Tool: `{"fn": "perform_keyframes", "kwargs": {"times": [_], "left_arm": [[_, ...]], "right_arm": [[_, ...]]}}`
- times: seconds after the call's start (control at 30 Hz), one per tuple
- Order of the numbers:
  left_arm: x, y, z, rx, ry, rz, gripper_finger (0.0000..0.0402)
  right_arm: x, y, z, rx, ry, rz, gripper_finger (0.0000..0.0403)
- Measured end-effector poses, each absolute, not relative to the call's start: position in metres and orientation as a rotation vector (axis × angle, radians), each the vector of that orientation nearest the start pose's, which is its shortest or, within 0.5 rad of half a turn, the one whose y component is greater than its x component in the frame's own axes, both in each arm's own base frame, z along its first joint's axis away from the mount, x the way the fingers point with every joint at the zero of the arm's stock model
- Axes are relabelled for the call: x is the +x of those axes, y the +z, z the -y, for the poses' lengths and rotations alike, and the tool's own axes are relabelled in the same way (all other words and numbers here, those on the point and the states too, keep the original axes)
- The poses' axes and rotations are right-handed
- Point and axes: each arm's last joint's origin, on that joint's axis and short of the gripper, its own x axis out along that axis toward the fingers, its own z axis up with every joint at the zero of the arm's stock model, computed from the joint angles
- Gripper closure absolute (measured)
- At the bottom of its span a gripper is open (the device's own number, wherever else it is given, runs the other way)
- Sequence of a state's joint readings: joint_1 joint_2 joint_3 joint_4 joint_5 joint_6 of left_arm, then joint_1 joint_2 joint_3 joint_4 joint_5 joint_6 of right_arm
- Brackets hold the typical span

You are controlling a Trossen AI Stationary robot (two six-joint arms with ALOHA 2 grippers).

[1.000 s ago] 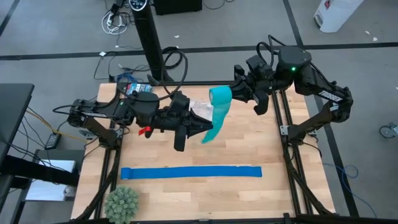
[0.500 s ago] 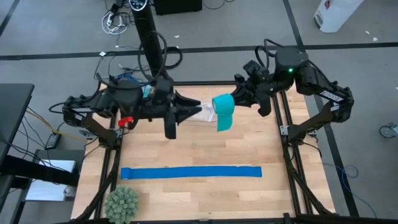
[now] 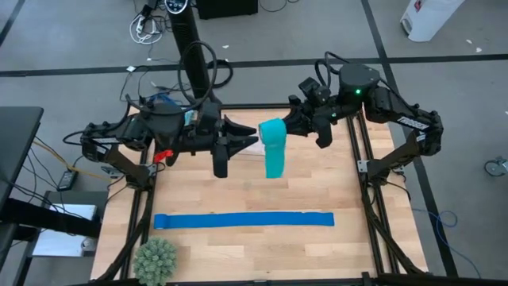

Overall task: Roll bandage
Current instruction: Roll the green bandage

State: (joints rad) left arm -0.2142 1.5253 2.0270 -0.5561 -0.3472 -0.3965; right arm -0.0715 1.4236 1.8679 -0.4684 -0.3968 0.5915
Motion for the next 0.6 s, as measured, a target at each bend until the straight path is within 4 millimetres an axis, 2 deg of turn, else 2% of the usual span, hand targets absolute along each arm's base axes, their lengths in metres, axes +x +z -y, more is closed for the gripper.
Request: {"fn": "perform_keyframes", "kwargs": {"times": [0.43,0.5,0.6], "left_arm": [[0.287,0.530,0.052,-0.376,0.175,-0.029,0.0282],[0.287,0.530,0.051,-0.377,0.176,-0.027,0.0306],[0.287,0.530,0.051,-0.376,0.188,-0.025,0.0373]], "right_arm": [[0.293,0.515,0.001,0.600,0.383,-0.119,0.0403],[0.294,0.516,0.001,0.591,0.388,-0.107,0.0402],[0.294,0.516,0.000,0.583,0.405,-0.107,0.0395]]}}
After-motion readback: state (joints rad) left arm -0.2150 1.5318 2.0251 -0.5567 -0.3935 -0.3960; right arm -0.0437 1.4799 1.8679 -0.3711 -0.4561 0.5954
